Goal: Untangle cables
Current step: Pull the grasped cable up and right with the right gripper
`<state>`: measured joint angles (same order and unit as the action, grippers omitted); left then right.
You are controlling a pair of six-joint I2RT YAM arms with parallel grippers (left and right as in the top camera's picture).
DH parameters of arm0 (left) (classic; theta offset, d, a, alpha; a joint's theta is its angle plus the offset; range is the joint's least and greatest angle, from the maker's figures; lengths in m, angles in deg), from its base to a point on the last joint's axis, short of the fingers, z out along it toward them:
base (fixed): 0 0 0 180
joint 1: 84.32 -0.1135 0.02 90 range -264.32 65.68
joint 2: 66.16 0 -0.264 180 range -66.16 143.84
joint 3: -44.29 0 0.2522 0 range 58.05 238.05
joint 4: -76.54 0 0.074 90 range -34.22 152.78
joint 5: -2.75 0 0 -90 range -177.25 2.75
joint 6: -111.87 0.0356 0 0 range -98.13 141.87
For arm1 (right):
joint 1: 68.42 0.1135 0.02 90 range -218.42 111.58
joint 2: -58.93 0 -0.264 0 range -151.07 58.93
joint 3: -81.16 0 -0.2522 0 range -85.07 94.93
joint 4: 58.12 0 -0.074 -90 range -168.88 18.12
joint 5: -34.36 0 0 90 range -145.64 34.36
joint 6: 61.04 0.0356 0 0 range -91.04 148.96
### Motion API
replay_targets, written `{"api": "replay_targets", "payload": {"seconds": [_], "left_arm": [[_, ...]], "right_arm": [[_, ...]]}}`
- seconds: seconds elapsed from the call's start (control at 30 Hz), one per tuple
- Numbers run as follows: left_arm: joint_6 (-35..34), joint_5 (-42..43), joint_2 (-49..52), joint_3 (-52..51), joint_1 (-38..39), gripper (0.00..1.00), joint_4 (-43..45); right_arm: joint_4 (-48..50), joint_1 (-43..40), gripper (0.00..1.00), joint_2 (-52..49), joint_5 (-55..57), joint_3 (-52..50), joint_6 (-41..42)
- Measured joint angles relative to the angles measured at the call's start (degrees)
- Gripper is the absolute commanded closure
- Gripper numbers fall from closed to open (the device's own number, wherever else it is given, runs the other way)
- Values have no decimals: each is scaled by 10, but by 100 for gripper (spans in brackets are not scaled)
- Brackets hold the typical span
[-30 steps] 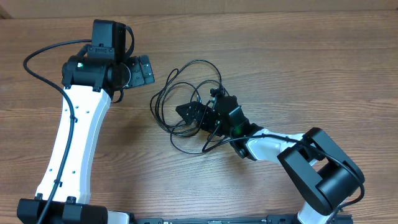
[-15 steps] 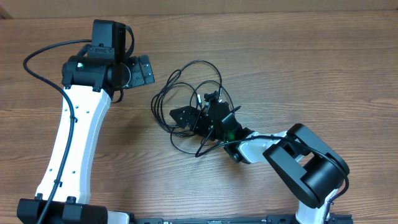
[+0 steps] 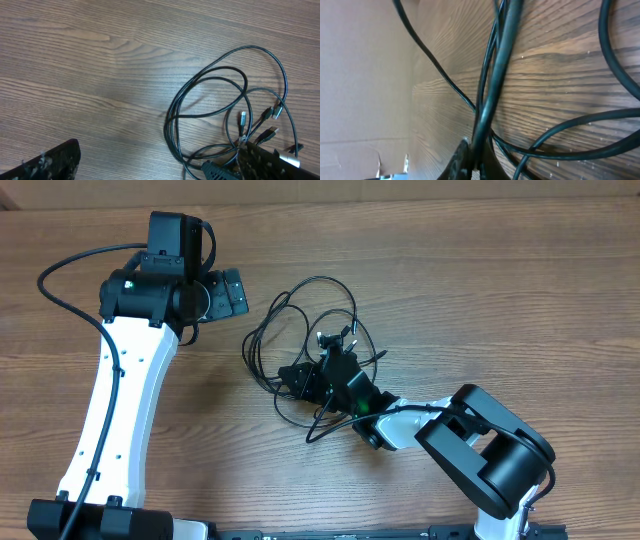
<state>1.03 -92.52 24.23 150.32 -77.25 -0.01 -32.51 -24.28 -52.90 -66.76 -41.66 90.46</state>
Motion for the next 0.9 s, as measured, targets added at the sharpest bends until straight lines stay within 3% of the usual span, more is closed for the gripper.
{"api": "replay_targets", "payload": {"seconds": [0.23,0.37,0.43,0.63,0.77,0.9], "left_arm": [[0,0,0,0,0,0,0],[0,0,0,0,0,0,0],[0,0,0,0,0,0,0],[0,2,0,0,0,0,0],[0,4,0,0,0,0,0],[0,4,0,0,0,0,0]], "right_arm": [[-12,-13,96,1,-9,0,-7],[-93,-42,96,45,-24,2,-48],[-156,-53,96,81,-26,7,-71],[-536,-132,96,317,23,93,-181],[-681,-163,96,414,61,221,-243],[-783,-178,96,447,82,345,-286]]}}
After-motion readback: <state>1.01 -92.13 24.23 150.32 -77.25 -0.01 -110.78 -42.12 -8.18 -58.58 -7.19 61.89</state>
